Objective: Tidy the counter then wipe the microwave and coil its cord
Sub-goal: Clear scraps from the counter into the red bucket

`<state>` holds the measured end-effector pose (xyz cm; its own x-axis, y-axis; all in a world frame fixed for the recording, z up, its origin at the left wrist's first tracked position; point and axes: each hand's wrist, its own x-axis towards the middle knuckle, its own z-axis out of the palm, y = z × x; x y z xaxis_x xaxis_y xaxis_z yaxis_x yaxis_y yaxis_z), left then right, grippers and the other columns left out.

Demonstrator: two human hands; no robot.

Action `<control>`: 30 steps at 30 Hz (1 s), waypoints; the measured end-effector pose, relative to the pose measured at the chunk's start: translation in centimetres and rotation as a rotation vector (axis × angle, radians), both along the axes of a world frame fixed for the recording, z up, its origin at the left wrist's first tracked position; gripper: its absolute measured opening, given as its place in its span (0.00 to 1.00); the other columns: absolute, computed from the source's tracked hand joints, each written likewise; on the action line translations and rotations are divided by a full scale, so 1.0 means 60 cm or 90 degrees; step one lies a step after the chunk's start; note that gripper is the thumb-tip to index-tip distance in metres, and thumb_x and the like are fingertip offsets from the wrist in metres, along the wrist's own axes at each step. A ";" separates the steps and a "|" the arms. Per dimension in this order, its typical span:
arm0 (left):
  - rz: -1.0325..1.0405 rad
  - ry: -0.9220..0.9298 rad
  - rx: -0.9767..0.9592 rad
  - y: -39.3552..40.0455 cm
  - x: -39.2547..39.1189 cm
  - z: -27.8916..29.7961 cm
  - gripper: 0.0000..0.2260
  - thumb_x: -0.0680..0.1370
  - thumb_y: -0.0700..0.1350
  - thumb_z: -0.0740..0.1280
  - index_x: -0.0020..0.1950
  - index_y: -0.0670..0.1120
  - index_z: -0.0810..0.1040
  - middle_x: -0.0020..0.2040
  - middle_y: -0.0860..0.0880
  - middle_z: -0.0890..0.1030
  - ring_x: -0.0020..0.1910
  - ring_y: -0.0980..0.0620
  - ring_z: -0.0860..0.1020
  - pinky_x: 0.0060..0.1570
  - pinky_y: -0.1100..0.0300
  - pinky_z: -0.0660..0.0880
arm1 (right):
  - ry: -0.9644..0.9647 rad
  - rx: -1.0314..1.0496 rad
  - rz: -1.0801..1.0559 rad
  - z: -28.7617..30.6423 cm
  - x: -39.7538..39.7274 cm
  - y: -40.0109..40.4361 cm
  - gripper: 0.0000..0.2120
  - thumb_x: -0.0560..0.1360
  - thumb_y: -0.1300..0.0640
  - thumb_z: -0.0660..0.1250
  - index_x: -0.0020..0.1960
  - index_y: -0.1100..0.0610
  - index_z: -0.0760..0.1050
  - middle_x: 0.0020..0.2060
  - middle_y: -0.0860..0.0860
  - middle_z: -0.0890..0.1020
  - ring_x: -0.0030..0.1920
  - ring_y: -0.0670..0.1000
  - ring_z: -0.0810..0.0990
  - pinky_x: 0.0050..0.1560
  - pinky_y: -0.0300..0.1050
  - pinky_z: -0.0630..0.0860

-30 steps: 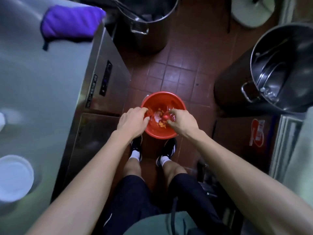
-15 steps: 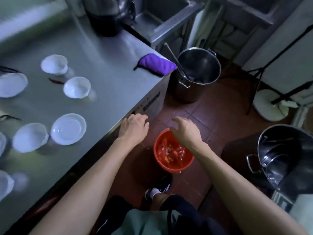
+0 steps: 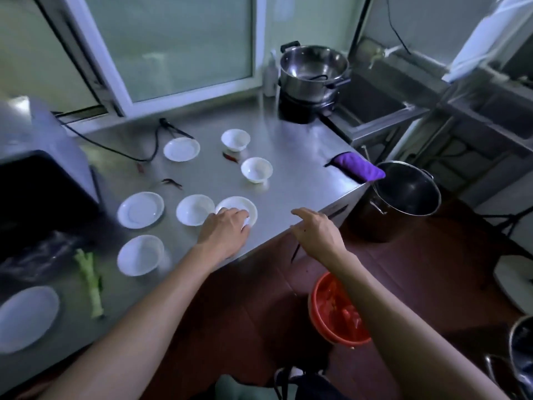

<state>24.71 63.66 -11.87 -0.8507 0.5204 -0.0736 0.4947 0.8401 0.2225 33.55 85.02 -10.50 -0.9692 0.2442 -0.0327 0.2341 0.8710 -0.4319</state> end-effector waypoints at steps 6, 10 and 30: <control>0.061 0.029 0.051 -0.196 0.018 0.036 0.18 0.80 0.51 0.61 0.68 0.49 0.74 0.65 0.48 0.78 0.62 0.43 0.75 0.55 0.50 0.75 | 0.028 0.032 0.132 0.026 -0.035 -0.173 0.20 0.78 0.50 0.67 0.69 0.50 0.73 0.66 0.48 0.78 0.61 0.58 0.78 0.58 0.54 0.77; 0.125 0.043 0.081 -0.307 0.037 0.049 0.19 0.80 0.52 0.63 0.70 0.50 0.73 0.68 0.50 0.77 0.66 0.46 0.73 0.59 0.49 0.74 | 0.055 0.029 0.208 0.040 -0.052 -0.279 0.21 0.77 0.51 0.67 0.69 0.53 0.74 0.67 0.51 0.78 0.64 0.58 0.77 0.62 0.54 0.75; 0.481 0.012 0.136 -0.660 0.135 -0.024 0.14 0.79 0.49 0.63 0.64 0.49 0.78 0.60 0.46 0.81 0.58 0.43 0.79 0.50 0.52 0.75 | -0.021 0.001 0.537 -0.021 -0.173 -0.674 0.20 0.78 0.51 0.68 0.69 0.52 0.74 0.65 0.53 0.79 0.61 0.57 0.79 0.59 0.54 0.77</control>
<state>32.78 24.06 -13.28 -0.9799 -0.1985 -0.0197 -0.1887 0.8905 0.4141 23.17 44.56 -11.75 -0.8256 -0.5606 -0.0643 -0.4827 0.7605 -0.4343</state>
